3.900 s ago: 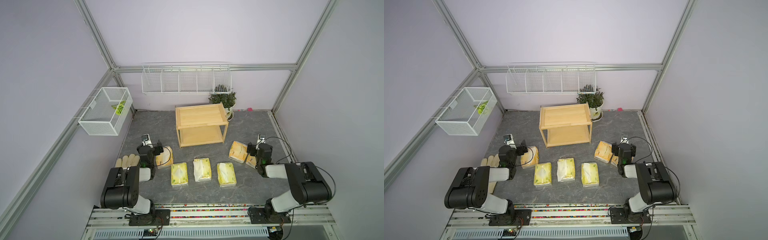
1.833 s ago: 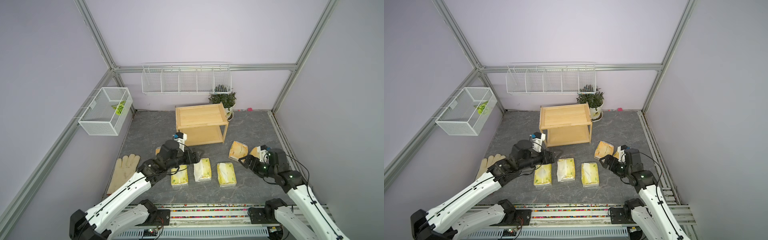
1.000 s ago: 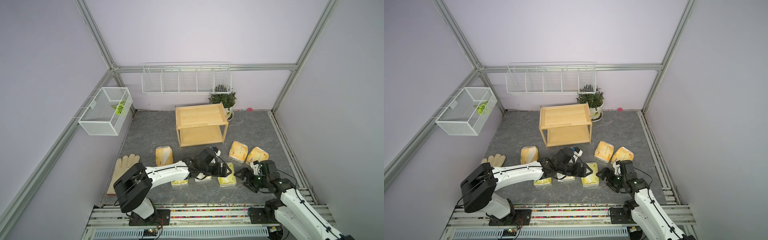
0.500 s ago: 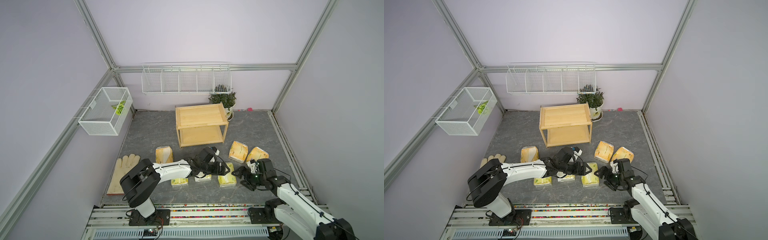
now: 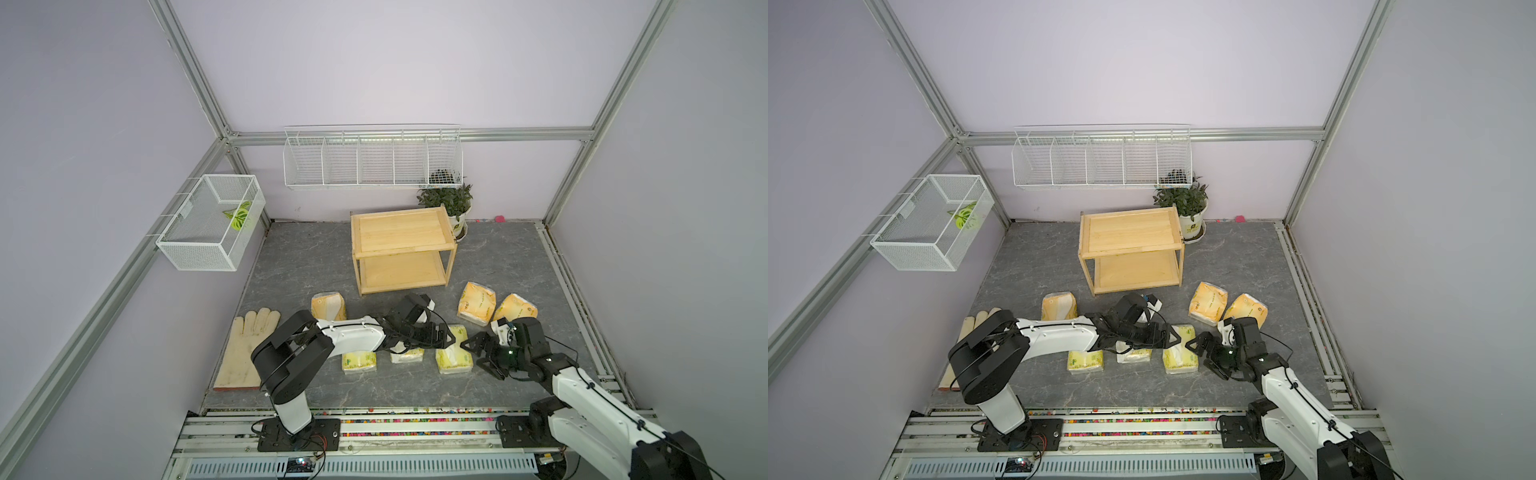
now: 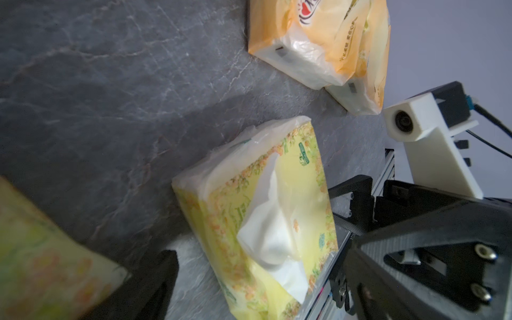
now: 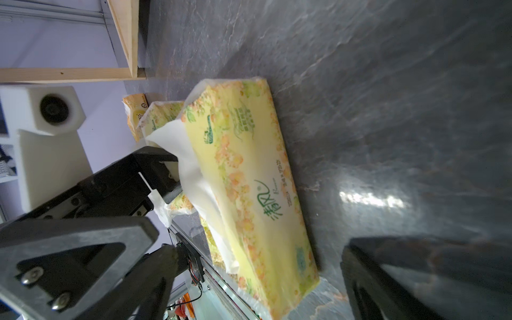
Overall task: Place the tissue boxes on the shelf by color
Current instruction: Pick up the box of tissues from the center of the board.
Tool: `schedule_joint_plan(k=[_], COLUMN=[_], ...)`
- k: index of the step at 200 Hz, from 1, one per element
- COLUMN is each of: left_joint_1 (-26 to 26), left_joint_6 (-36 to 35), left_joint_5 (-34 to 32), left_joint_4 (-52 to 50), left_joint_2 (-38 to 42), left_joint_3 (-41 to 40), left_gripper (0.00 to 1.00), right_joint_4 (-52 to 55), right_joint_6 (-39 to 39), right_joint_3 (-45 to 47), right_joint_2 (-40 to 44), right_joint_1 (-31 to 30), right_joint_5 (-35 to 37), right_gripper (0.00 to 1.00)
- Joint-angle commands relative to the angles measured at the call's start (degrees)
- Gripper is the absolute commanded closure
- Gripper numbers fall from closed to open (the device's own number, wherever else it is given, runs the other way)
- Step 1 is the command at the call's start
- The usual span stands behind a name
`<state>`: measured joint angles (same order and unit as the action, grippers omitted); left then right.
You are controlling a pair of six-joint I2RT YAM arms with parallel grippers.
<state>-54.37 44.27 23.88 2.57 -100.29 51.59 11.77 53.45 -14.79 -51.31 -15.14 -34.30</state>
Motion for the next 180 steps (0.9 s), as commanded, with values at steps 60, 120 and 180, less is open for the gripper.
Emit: schedule_joint_plan(k=[60, 120, 180], left_joint_1=[-0.04, -0.21, -1.09], left_joint_6=[-0.2, 0.32, 0.42], left_joint_5=[2.38, 2.3, 2.24], left_joint_4=[1.03, 1.71, 2.17], left_joint_2=[-3.77, -3.7, -3.94], left_joint_3=[4.0, 2.96, 2.67], left_gripper=[0.0, 0.0, 0.0], right_joint_4=[-6.13, -14.29, -18.16], right_joint_6=[4.15, 9.28, 12.69], right_joint_3=[3.6, 6.61, 8.28], right_joint_2=[-2.23, 2.18, 7.8], right_joint_1=[-3.58, -3.58, -3.61], right_joint_5=[-0.57, -5.58, -7.42], right_gripper=[0.02, 0.03, 0.08])
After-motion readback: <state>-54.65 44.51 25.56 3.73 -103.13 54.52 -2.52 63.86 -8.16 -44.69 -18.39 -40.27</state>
